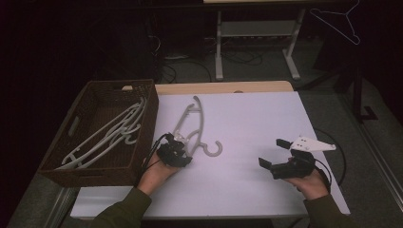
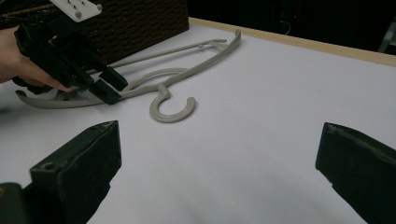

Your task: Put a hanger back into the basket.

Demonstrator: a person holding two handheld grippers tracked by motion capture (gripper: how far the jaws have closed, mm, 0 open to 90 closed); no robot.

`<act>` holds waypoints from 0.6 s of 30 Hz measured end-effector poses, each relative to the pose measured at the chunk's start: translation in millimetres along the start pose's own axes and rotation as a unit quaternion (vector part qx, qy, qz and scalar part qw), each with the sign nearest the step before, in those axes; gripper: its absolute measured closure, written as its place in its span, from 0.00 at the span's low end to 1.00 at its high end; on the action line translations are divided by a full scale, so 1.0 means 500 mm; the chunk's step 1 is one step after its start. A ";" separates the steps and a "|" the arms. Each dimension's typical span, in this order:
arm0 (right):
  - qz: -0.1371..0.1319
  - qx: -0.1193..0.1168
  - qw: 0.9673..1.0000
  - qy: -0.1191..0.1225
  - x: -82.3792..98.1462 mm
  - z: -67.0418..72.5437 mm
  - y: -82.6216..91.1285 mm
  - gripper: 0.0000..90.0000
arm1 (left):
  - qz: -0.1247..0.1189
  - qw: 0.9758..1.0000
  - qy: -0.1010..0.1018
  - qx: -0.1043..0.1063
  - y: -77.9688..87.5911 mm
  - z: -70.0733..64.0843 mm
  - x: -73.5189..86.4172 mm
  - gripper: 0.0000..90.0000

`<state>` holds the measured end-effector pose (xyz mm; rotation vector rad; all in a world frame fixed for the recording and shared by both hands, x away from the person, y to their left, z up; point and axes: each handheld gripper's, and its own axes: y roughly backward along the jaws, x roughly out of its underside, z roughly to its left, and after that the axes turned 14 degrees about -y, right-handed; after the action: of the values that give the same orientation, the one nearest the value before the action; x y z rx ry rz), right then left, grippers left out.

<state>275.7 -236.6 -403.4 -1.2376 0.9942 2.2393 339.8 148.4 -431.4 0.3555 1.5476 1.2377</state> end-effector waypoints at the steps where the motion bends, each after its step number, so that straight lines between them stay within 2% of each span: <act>1: 0.000 0.000 1.000 0.000 0.000 0.000 0.000 0.00 | -0.007 1.000 0.000 0.016 0.001 -0.002 0.000 0.80; 2: 0.001 0.000 1.000 0.000 0.000 0.000 0.000 0.00 | -0.002 1.000 -0.005 0.013 0.000 -0.005 0.000 0.84; 9: 0.002 -0.001 1.000 0.003 0.000 0.003 -0.003 0.00 | -0.007 1.000 -0.008 0.021 0.000 -0.004 -0.001 0.85; 13: 0.003 -0.001 1.000 0.002 0.000 0.003 -0.004 0.00 | -0.014 0.999 -0.022 0.044 -0.002 -0.013 -0.006 0.86; 18: 0.002 -0.002 1.000 0.003 -0.001 0.002 -0.003 0.00 | -0.018 0.996 -0.046 0.076 -0.007 -0.037 -0.018 0.88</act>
<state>276.2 -234.7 -403.1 -1.2464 0.9955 2.2436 328.8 131.0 -431.5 0.4740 1.5666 1.0643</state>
